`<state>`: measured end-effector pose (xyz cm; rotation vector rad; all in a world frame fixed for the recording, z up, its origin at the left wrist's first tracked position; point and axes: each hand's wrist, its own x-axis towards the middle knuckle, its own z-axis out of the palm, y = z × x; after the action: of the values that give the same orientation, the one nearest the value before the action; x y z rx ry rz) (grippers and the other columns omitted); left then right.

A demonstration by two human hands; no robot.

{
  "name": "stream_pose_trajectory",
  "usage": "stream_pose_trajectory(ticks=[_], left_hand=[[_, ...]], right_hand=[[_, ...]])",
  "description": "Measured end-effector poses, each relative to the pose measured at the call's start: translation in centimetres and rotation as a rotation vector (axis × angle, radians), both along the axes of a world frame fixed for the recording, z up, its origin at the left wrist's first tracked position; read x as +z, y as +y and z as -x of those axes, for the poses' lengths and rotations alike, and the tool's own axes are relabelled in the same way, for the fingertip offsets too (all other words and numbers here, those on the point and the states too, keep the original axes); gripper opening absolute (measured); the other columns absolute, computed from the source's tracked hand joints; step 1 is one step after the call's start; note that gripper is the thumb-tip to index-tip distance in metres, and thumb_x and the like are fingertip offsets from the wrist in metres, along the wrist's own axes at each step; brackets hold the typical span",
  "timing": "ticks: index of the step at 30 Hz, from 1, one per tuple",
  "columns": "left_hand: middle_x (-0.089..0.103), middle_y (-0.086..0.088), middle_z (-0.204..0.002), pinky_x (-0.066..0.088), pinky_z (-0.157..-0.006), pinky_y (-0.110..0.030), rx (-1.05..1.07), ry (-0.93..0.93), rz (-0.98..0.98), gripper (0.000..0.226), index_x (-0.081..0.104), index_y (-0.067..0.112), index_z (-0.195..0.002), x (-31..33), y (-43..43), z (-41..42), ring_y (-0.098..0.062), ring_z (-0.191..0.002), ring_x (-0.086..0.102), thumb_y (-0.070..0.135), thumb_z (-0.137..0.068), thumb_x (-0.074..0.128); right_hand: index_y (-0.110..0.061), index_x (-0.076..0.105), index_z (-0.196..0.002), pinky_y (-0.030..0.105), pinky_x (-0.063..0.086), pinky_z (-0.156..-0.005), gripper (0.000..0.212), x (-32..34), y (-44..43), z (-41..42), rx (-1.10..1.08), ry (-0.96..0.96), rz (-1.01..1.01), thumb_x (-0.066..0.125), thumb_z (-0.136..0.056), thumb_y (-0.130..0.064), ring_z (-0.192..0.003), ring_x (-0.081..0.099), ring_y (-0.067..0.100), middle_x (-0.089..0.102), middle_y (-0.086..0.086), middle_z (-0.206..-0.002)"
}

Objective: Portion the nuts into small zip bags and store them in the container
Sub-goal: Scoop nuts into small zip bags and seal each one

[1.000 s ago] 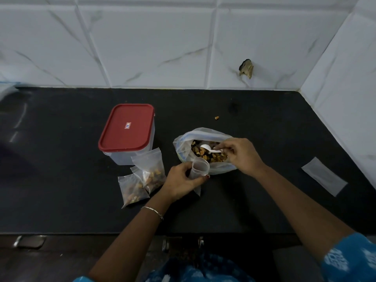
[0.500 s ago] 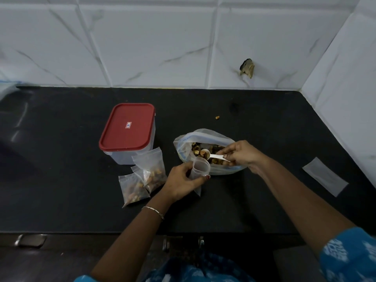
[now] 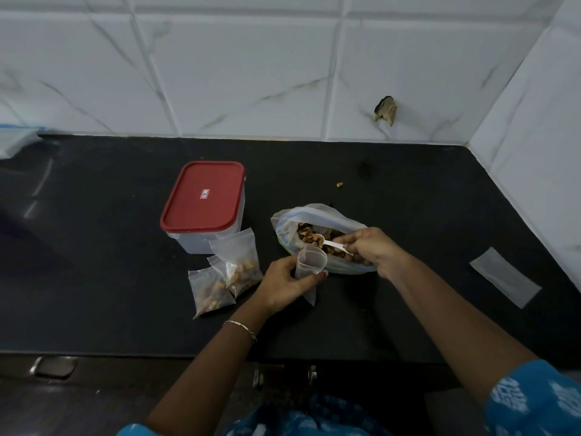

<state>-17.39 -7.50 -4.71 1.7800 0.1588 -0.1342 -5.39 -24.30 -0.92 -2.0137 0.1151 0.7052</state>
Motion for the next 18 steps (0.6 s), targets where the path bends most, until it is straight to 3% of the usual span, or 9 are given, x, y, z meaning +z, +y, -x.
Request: stream_pose_trajectory(ticks=[2, 6, 10, 18], left_hand=[[0.069, 0.010, -0.112, 0.052, -0.089, -0.022, 0.011, -0.004, 0.024, 0.033, 0.065, 0.025, -0.117, -0.1, -0.1, 0.1, -0.001, -0.105, 0.063, 0.031, -0.085, 0.072], [0.069, 0.006, -0.113, 0.052, -0.093, -0.027, 0.040, -0.017, 0.082, 0.036, 0.065, 0.020, -0.119, -0.3, -0.3, 0.2, -0.004, -0.107, 0.063, 0.029, -0.084, 0.073], [0.069, 0.006, -0.113, 0.052, -0.095, -0.032, 0.016, -0.010, 0.059, 0.036, 0.066, 0.022, -0.117, -0.2, -0.3, -0.4, -0.006, -0.108, 0.063, 0.035, -0.083, 0.073], [0.067, 0.004, -0.116, 0.053, -0.096, -0.035, 0.060, -0.004, -0.010, 0.039, 0.063, 0.020, -0.120, 0.5, -0.7, -1.8, -0.010, -0.110, 0.062, 0.032, -0.084, 0.073]], right_hand=[[-0.014, 0.075, -0.099, 0.017, 0.037, -0.045, 0.028, -0.1, 0.0, -0.3, -0.018, 0.040, 0.011, 0.053, -0.092, 0.003, -0.061, 0.058, 0.007, 0.070, 0.003, -0.084], [-0.014, 0.075, -0.097, 0.026, 0.047, -0.073, 0.026, -0.2, 0.0, -0.7, -0.062, 0.103, -0.049, 0.054, -0.092, 0.001, -0.072, 0.061, 0.010, 0.072, 0.003, -0.092], [-0.013, 0.074, -0.098, 0.026, 0.052, -0.070, 0.026, 0.6, 0.0, -1.5, -0.090, 0.111, -0.139, 0.053, -0.094, 0.002, -0.076, 0.062, 0.011, 0.070, 0.004, -0.097], [-0.011, 0.072, -0.097, 0.027, 0.052, -0.077, 0.029, 1.4, -1.5, -2.2, 0.020, 0.109, -0.175, 0.048, -0.095, 0.005, -0.087, 0.060, 0.017, 0.066, 0.010, -0.107]])
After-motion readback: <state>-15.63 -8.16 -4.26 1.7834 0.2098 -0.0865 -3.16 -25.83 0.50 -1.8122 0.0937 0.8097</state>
